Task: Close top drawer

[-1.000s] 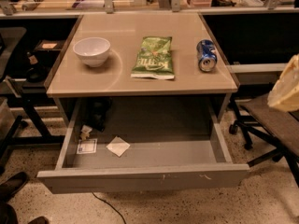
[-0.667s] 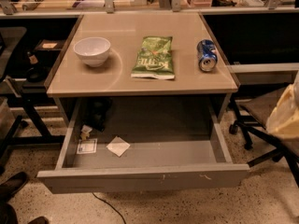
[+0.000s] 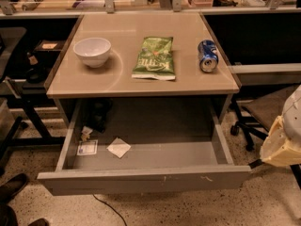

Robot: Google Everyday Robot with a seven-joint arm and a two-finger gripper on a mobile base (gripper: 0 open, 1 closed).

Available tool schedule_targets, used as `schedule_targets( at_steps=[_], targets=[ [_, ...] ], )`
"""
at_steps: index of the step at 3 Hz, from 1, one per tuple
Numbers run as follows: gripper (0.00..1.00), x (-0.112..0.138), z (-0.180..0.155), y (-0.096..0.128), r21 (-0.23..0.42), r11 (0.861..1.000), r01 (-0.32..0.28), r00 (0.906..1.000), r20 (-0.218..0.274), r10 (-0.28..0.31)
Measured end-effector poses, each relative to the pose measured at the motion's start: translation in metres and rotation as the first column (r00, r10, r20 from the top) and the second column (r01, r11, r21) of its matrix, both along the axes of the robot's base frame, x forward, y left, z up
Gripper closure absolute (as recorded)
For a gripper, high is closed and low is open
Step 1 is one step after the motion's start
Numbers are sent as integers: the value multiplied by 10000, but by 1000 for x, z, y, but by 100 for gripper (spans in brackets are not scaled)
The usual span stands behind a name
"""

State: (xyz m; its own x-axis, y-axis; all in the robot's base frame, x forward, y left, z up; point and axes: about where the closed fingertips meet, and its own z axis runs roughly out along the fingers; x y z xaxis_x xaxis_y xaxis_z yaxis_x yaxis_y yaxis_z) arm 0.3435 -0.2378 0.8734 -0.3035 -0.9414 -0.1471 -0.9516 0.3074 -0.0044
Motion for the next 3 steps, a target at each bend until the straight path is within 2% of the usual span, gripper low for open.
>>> schedule_targets(
  at_steps=[1,2,3],
  targets=[
    [100,-1,-3,1,62,10000,8,10000,-31,-8],
    [100,-14,-32,7,254,9994,217,9988,-456,-205],
    [100,-26,-117,41,607,9942,883,9878,-1340,-795]
  ],
)
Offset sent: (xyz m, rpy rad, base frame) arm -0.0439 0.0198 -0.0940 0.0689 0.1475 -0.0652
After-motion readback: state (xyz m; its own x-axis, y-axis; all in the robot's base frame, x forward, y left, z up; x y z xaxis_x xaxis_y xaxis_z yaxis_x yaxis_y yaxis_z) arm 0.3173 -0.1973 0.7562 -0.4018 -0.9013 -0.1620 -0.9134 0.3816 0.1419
